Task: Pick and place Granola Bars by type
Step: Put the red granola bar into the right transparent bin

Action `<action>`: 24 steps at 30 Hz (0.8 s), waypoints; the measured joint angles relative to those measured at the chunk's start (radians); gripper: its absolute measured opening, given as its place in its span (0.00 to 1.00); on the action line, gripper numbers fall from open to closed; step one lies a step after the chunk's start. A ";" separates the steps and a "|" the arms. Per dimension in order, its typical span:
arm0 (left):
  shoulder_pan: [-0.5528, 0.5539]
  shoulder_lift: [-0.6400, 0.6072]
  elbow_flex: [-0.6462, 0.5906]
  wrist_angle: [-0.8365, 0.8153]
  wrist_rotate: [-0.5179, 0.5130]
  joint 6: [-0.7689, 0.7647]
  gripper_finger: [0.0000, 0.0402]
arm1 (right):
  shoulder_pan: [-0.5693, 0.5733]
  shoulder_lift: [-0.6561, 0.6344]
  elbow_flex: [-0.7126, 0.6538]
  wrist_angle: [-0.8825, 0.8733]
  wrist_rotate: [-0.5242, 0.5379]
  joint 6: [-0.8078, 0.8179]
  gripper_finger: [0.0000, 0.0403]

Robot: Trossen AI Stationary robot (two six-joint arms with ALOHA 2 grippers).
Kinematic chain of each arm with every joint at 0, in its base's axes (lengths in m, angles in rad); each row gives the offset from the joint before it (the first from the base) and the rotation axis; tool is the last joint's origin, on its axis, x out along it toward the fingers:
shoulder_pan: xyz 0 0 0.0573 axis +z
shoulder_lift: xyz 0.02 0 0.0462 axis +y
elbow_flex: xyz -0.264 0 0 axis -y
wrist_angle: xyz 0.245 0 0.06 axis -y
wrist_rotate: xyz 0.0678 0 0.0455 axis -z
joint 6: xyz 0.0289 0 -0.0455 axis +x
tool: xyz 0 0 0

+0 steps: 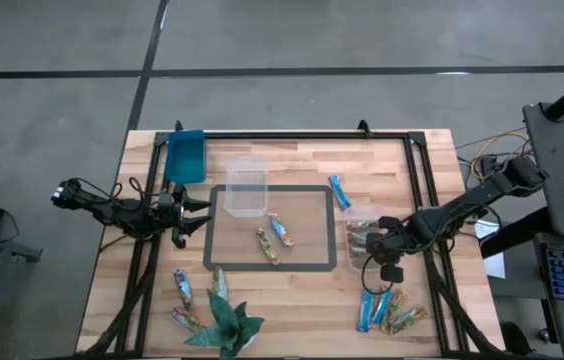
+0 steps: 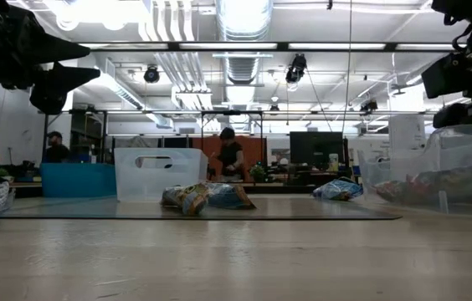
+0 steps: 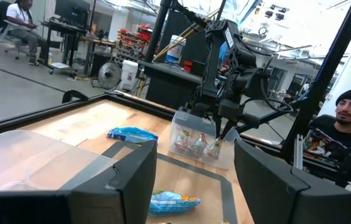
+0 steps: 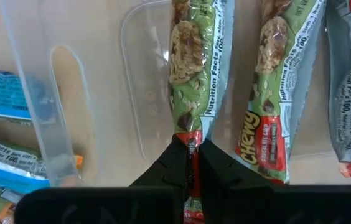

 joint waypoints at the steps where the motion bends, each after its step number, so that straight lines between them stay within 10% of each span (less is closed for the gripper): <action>1: 0.000 0.000 0.000 0.000 0.000 0.000 0.49 | 0.000 0.000 -0.005 0.008 0.000 0.002 0.03; 24: 0.000 0.000 0.000 0.000 0.000 0.000 0.49 | 0.000 0.001 -0.007 0.013 0.007 0.008 0.24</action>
